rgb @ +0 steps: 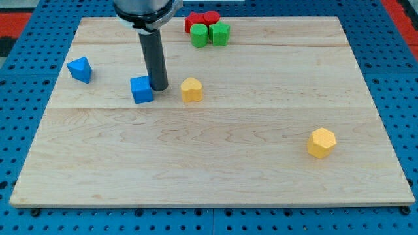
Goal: Push the blue cube towards the center left
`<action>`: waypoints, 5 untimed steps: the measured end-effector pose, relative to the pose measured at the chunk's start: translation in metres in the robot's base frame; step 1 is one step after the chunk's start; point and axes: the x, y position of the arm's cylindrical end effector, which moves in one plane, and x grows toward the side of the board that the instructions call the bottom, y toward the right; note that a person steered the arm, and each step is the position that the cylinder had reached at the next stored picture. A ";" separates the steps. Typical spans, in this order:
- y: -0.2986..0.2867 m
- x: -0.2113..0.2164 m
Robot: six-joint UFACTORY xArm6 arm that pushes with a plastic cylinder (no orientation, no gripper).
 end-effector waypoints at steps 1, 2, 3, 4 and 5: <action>-0.027 0.007; -0.021 0.034; -0.034 0.048; -0.065 0.030; -0.085 0.025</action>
